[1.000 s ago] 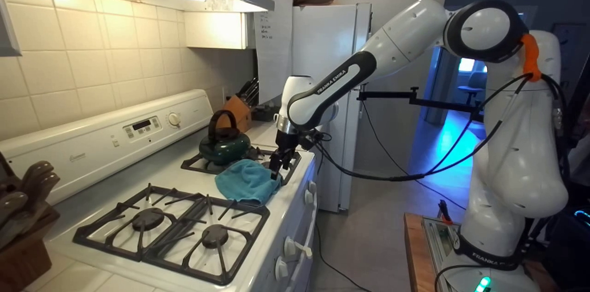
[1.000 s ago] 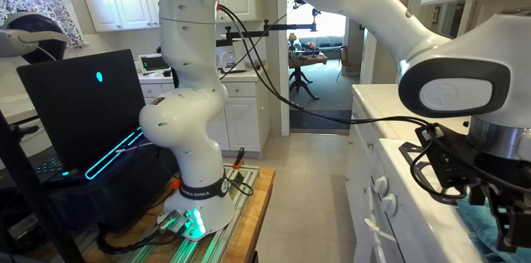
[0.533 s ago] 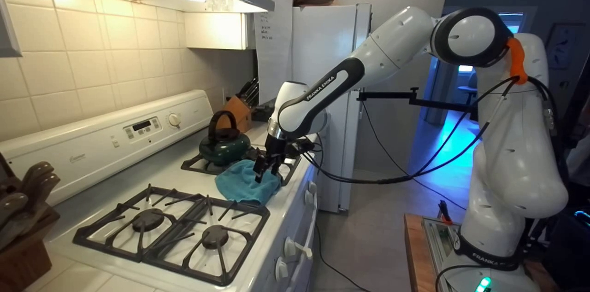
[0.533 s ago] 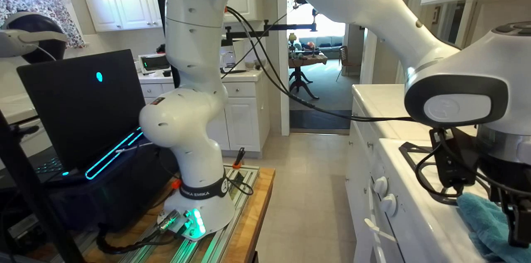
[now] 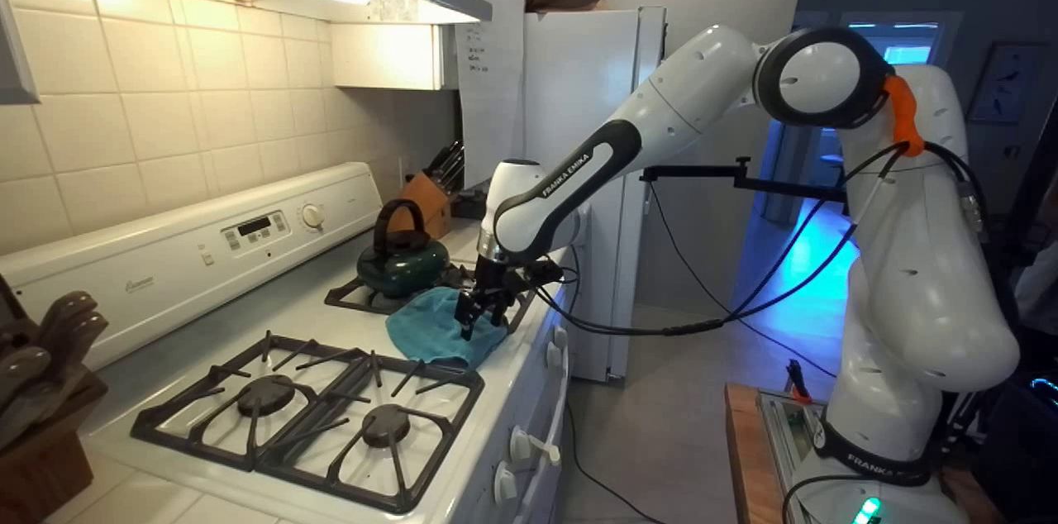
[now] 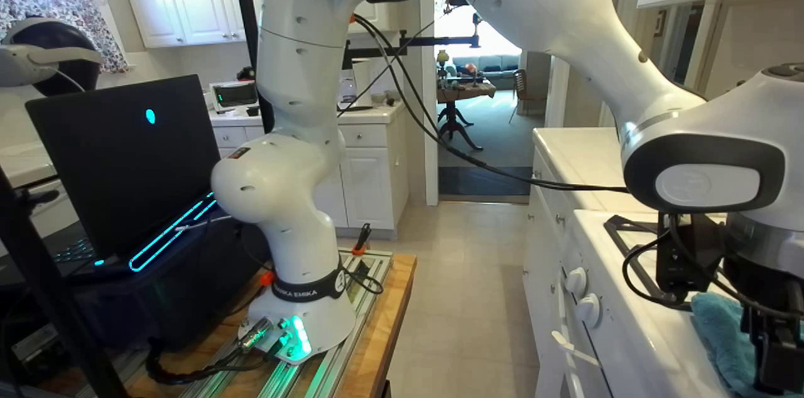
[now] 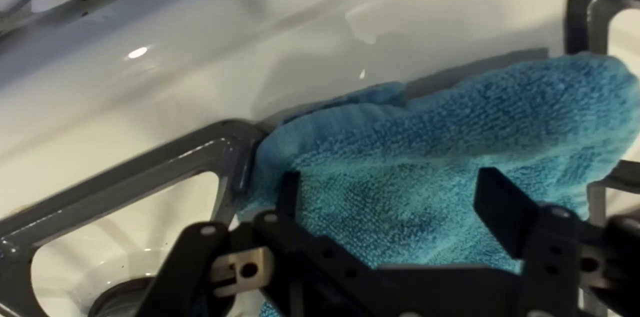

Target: Use the towel to wipe the stove

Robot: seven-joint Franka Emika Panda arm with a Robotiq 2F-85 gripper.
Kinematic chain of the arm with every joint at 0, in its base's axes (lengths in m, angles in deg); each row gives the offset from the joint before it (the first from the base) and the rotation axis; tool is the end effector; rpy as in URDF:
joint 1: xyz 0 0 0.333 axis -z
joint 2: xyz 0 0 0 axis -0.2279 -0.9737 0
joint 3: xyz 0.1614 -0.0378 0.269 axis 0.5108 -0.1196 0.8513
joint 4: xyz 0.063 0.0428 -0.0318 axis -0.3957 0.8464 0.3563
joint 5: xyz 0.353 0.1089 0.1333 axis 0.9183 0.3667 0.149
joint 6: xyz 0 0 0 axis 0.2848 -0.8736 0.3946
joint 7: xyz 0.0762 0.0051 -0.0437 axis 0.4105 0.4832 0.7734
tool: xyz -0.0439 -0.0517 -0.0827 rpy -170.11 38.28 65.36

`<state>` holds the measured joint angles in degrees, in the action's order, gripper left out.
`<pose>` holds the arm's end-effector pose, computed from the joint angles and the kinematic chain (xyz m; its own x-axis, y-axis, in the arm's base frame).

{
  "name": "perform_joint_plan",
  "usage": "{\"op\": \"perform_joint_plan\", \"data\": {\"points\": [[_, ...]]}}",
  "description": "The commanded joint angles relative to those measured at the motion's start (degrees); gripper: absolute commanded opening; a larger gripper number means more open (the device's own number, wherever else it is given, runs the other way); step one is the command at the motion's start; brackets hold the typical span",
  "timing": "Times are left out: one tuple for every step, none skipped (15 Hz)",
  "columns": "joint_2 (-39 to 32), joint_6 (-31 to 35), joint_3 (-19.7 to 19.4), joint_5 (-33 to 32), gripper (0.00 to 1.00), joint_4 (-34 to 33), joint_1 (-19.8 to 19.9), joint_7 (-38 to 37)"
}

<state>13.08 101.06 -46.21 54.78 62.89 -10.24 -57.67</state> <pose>0.6000 -0.0696 0.2885 0.9144 -0.3656 0.1736 -0.3486 -0.9294 -0.1211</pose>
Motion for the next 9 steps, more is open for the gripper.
{"op": "perform_joint_plan", "data": {"points": [[-2.54, -3.08, -0.82, -2.62, 0.59, -3.33, -0.89, -3.43], [-2.77, -3.58, -0.64, -2.62, 0.51, -3.74, -0.81, -3.27], [-2.93, -4.05, -0.51, -2.63, 0.45, -4.11, -0.75, -3.06], [-3.00, -4.32, -0.38, -2.58, 0.38, -4.33, -0.67, -2.75], [-3.00, -4.80, -0.30, -2.60, 0.31, -4.55, -0.63, -2.53], [-2.87, -5.44, 0.17, -1.97, 0.24, -4.63, -0.28, -1.46], [-2.77, -6.21, 0.64, -1.31, 0.16, -4.67, 0.08, -0.40], [-2.60, -6.65, 0.93, -1.04, 0.10, -4.47, 0.30, 0.47], [-2.44, -7.41, 1.23, -0.77, 0.04, -4.35, 0.52, 1.38]]}}
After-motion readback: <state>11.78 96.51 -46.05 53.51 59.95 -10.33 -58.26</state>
